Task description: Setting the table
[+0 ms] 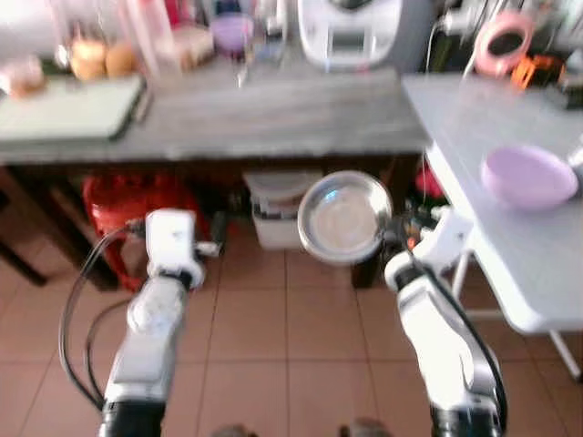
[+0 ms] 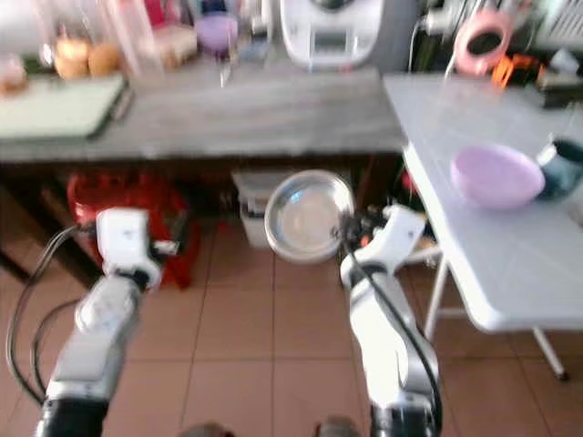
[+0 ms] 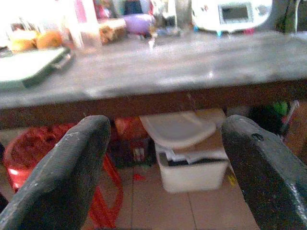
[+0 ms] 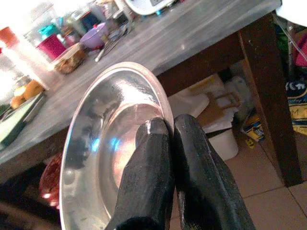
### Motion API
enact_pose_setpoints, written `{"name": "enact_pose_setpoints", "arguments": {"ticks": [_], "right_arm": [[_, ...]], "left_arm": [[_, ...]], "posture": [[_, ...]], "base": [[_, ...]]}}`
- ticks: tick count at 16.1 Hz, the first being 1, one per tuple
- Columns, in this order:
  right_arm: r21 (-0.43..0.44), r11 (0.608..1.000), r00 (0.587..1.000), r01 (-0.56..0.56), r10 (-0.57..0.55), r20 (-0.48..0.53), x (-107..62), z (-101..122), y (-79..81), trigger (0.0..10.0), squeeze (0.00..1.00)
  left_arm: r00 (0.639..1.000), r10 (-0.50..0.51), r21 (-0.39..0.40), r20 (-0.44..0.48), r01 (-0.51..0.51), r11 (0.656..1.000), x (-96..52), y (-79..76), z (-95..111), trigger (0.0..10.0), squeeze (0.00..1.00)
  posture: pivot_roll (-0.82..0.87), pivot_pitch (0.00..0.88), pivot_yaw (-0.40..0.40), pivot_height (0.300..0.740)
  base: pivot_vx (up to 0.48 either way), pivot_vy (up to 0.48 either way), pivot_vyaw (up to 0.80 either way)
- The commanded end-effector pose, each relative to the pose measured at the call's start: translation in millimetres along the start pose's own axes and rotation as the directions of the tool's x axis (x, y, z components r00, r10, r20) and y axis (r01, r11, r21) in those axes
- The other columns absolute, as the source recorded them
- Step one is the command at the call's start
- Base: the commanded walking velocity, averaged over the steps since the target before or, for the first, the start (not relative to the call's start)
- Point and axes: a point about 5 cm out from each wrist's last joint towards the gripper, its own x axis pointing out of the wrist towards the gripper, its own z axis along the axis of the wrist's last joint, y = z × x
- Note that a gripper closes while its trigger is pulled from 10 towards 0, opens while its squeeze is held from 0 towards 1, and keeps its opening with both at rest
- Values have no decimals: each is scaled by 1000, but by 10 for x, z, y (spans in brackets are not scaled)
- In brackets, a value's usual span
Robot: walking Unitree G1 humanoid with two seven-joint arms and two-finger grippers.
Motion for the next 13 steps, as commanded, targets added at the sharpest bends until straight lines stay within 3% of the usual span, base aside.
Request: {"name": "enact_pose_setpoints", "arguments": {"ticks": [1,9,13], "right_arm": [[1,1000,1000,8,-8,29,-1,54,-2,10000,0],[-22,1000,999,8,-8,33,26,65,0,10000,0],[-29,1000,999,10,-9,40,57,72,7,10000,0]], "left_arm": [[1000,-23,-15,13,23,1000,25,-97,35,10000,0],[997,-68,33,41,67,997,10,-164,56,10000,0],[997,-66,15,49,66,998,1,-178,73,10000,0]], "posture": [[-50,0,46,740],[-50,0,41,740],[-47,0,45,740]], "base": [[322,352,0],[457,44,0],[444,0,0]]}}
